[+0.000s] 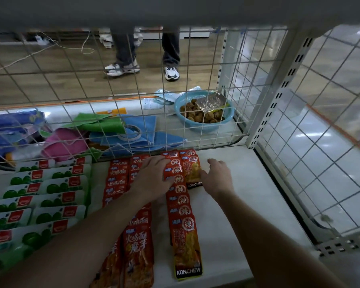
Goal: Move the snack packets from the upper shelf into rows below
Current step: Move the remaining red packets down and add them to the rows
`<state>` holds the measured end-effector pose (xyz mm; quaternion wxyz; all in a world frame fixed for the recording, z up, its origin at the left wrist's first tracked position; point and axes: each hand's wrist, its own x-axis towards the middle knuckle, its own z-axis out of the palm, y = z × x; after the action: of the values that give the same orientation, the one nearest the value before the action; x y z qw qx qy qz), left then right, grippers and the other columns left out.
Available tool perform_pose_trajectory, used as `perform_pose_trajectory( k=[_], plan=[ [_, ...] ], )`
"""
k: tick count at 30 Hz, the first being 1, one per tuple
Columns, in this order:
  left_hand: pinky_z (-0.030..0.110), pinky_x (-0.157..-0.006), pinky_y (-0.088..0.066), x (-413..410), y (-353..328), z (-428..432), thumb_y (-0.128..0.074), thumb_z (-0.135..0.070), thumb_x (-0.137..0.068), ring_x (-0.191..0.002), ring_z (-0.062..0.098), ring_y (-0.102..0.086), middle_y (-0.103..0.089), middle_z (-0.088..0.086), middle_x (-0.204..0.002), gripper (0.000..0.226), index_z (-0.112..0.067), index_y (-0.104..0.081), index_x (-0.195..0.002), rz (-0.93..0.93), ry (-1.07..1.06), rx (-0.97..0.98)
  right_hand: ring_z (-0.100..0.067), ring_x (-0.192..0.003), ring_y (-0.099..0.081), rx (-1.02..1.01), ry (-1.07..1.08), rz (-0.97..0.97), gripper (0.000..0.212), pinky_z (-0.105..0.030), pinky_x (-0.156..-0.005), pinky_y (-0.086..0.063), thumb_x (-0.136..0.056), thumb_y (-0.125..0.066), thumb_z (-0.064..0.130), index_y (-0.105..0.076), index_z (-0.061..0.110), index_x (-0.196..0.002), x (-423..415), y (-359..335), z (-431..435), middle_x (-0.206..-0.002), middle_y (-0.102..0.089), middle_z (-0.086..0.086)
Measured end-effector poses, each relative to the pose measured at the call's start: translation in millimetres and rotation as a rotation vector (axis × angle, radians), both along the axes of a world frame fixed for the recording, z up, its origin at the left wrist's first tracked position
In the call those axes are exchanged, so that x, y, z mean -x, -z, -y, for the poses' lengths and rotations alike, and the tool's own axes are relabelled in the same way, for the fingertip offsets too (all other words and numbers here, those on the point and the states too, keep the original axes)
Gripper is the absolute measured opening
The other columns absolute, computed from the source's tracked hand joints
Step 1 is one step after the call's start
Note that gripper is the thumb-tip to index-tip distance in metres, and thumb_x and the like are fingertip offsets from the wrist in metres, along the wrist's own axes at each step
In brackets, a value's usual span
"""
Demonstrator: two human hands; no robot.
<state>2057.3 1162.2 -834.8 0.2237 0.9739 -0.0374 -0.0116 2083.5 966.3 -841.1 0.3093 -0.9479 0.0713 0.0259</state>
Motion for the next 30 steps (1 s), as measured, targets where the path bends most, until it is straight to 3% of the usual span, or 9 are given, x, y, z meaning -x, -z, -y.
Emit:
perform_pose_trajectory(
  k=[6,9,14,20,24,30],
  plan=[
    [0.041,-0.119,-0.022,47.8,-22.7,17.1,-0.050,-0.050,-0.097,-0.146,0.019,-0.020,-0.033,-0.007,-0.155,0.057,-0.027,-0.039,-0.147,0.059,0.038,-0.060,-0.022,-0.128,-0.048,0.160,-0.099,0.135,0.055,-0.035,-0.102,-0.045,-0.098,-0.055,0.041,-0.043,0.014,-0.144,49.7,-42.0,16.5,-0.138,-0.054,-0.007],
    [0.044,-0.120,-0.023,74.2,-36.8,23.6,-0.045,-0.052,-0.098,-0.147,0.022,-0.020,-0.031,-0.006,-0.158,0.056,-0.030,-0.037,-0.148,0.099,0.073,-0.092,-0.022,-0.138,-0.039,0.230,-0.153,0.114,0.060,-0.037,-0.110,-0.039,-0.099,-0.050,0.047,-0.035,0.017,-0.149,70.7,-64.5,20.8,-0.148,-0.045,-0.005],
    [0.046,-0.122,-0.018,99.0,-83.3,29.5,-0.043,-0.053,-0.098,-0.151,0.024,-0.010,-0.020,-0.004,-0.163,0.058,-0.035,-0.030,-0.152,0.146,0.068,-0.132,-0.022,-0.140,-0.036,0.348,-0.280,0.250,0.060,-0.038,-0.116,-0.030,-0.101,-0.038,0.053,-0.032,0.019,-0.150,120.8,-108.1,24.3,-0.151,-0.044,-0.004],
    [0.044,-0.122,-0.009,144.5,-142.0,34.1,-0.040,-0.053,-0.100,-0.151,0.024,-0.005,-0.014,-0.003,-0.165,0.060,-0.033,-0.024,-0.155,0.212,0.088,-0.188,-0.024,-0.149,-0.022,0.412,-0.341,0.258,0.066,-0.042,-0.124,-0.013,-0.100,-0.028,0.059,-0.024,0.023,-0.155,178.0,-162.5,25.1,-0.160,-0.031,-0.005],
    [0.041,-0.121,-0.014,177.6,-177.2,32.8,-0.040,-0.053,-0.100,-0.150,0.024,-0.010,-0.018,-0.003,-0.164,0.061,-0.033,-0.024,-0.155,0.229,0.097,-0.194,-0.025,-0.148,-0.025,0.479,-0.345,0.310,0.067,-0.043,-0.123,-0.015,-0.099,-0.032,0.058,-0.025,0.021,-0.154,202.7,-198.2,24.9,-0.158,-0.033,-0.006],
    [0.043,-0.120,-0.017,221.6,-221.1,27.4,-0.038,-0.056,-0.099,-0.149,0.026,-0.016,-0.023,-0.003,-0.163,0.060,-0.035,-0.028,-0.154,0.281,0.122,-0.190,-0.031,-0.140,-0.040,0.562,-0.321,0.420,0.064,-0.050,-0.117,-0.029,-0.098,-0.031,0.060,-0.040,0.019,-0.147,243.0,-245.1,21.9,-0.149,-0.047,-0.010]
  ],
)
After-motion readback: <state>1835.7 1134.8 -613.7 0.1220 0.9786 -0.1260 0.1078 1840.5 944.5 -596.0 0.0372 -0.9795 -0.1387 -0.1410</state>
